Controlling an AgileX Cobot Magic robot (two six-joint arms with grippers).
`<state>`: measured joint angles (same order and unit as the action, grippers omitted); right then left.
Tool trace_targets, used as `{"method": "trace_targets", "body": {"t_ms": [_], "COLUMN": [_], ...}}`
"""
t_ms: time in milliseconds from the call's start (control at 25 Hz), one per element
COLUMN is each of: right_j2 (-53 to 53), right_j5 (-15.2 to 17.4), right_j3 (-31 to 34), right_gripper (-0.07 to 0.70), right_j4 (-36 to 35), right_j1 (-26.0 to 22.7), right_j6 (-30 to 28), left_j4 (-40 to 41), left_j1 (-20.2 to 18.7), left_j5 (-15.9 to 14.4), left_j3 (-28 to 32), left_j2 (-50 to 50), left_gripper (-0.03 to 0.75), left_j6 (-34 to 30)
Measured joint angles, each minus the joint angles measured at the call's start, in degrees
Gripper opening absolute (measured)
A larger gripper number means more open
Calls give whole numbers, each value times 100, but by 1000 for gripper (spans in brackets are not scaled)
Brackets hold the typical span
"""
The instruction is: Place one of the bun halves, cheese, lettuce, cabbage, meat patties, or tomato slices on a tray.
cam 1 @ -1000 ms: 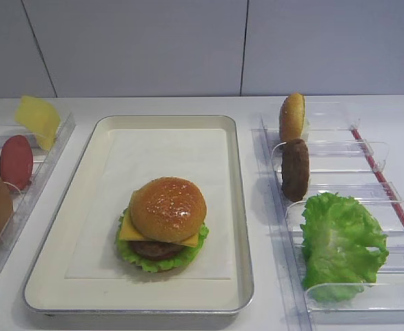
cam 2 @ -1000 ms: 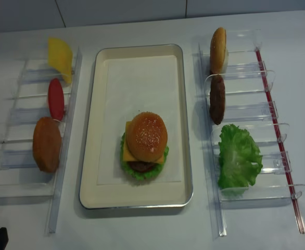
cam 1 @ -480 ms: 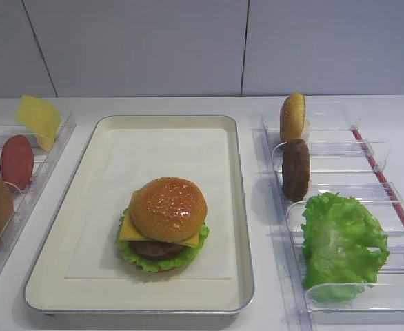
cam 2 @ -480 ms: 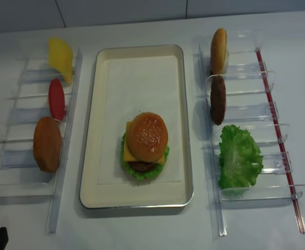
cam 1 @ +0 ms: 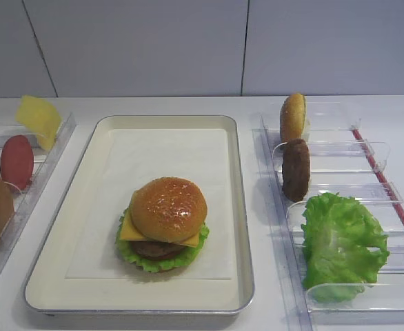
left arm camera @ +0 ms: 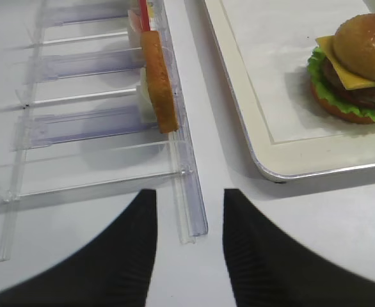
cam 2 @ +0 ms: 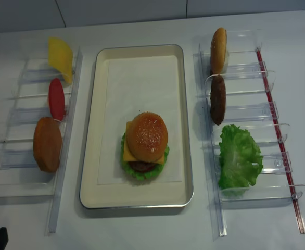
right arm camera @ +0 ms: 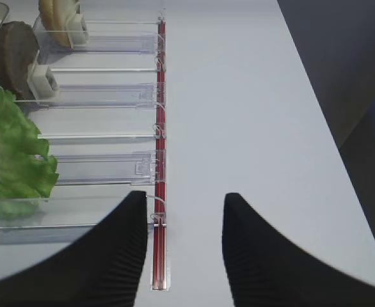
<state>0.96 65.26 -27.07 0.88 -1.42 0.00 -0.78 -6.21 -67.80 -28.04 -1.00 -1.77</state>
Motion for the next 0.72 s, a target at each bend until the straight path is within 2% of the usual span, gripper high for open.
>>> {"method": "trace_targets", "body": {"t_ms": [720], "right_j2": [0], "right_j5": [0], "right_j3": [0], "right_gripper": [313], "right_j4": [22], "right_j1": [0], "right_j6": [32], "left_j4": [0], "left_j1": [0], "left_j5": [0], "left_j3": [0], "left_j2": [0], "left_gripper": [251], "left_j6": [0]}}
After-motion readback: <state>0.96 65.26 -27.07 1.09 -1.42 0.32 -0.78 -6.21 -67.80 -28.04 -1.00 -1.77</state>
